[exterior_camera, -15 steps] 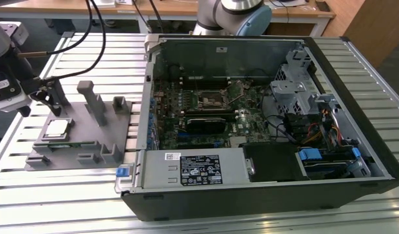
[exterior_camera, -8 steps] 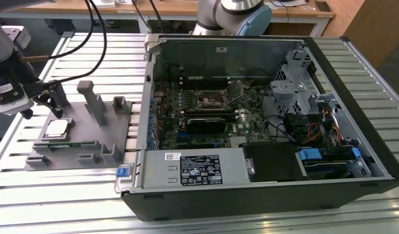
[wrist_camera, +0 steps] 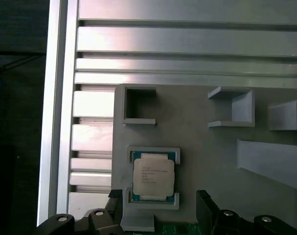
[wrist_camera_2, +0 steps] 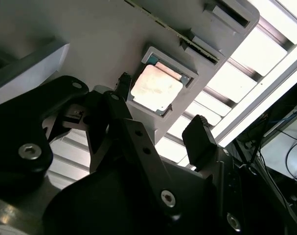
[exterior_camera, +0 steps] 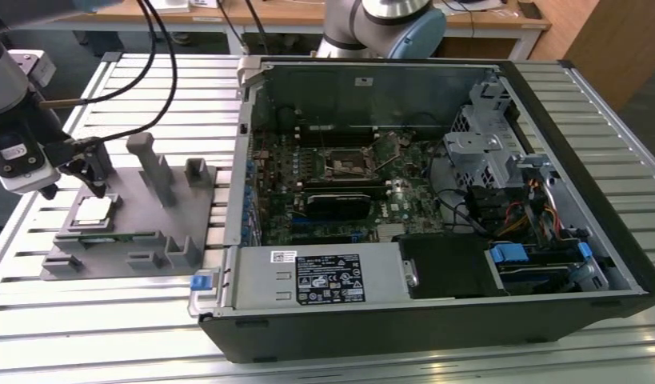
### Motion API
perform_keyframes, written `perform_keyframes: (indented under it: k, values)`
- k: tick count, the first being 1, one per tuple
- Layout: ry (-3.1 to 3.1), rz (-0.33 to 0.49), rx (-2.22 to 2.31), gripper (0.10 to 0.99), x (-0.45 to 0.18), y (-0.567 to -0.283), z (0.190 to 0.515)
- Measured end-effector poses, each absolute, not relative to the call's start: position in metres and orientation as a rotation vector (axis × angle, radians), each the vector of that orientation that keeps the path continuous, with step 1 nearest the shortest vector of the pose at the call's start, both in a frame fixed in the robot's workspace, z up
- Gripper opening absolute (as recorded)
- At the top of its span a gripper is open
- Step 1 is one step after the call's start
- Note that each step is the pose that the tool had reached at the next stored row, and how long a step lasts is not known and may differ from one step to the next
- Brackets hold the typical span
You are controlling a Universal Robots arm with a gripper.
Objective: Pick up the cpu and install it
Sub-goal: 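Pick up the cpu and move it towards the insertion slot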
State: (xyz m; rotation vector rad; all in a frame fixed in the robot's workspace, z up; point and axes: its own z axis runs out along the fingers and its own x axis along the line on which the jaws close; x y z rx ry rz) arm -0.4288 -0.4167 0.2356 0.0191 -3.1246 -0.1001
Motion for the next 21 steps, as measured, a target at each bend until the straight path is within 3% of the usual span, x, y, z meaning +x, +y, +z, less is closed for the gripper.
perform_keyframes:
  k: [21]
  values:
    - [-3.125, -0.095, 0.019, 0.706, -0.429, -0.414, 0.208]
